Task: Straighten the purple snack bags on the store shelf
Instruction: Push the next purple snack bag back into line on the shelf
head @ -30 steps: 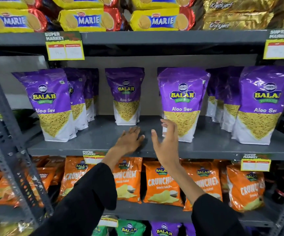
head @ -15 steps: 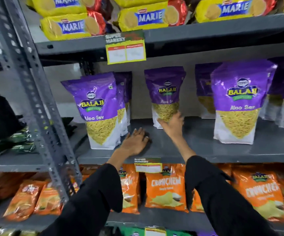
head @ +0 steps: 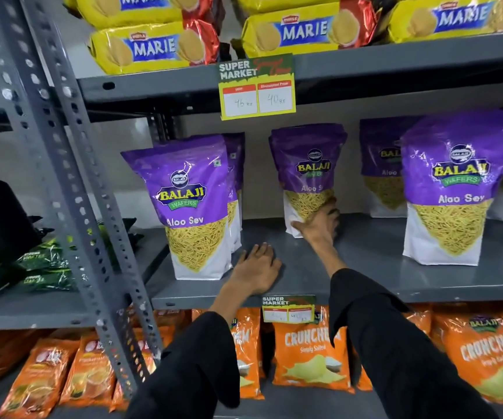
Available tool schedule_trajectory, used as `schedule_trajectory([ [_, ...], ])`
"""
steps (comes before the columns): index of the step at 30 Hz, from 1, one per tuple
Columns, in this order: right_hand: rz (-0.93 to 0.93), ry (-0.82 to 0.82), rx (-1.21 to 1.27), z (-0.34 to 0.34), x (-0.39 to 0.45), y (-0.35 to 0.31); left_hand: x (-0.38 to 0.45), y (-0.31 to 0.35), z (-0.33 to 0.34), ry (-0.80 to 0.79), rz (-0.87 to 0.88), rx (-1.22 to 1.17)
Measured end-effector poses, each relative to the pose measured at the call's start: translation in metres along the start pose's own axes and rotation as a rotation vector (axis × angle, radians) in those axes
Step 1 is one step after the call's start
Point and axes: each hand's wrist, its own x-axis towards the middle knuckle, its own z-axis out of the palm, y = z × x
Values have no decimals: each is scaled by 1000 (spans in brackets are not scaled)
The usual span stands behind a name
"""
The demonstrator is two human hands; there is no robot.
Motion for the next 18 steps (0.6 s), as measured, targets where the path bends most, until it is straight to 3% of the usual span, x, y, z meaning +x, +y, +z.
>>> schedule_trajectory([
  [18,-64,75,-6,-28,-58,14,-6,6,-5,-38,-53,20],
])
